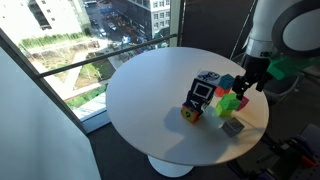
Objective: Put the grey block on the table, then use the green block to knock off the yellow block from the pink block, then put the green block on the yellow block
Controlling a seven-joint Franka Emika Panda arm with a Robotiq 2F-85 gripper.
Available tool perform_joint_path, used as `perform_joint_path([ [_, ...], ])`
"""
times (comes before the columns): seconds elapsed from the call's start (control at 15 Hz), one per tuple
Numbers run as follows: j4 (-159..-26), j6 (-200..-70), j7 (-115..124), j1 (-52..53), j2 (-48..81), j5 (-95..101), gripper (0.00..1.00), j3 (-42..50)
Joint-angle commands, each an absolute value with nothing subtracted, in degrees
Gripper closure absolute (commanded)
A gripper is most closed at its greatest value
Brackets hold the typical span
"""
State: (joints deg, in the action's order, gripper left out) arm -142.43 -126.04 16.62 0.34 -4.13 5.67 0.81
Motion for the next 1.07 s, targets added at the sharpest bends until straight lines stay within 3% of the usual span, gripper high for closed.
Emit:
perform_joint_path([
  [0.0, -140.6, -119.0, 12.1, 0.0, -7.1, 5.7, 0.0, 0.3],
  [0.53, -138.4, -109.3, 3.1, 0.3, -13.0, 5.3, 0.0, 0.2],
  [1.0, -138.2, -108.8, -1.2, 0.5, -18.3, 3.6, 0.0, 0.7],
])
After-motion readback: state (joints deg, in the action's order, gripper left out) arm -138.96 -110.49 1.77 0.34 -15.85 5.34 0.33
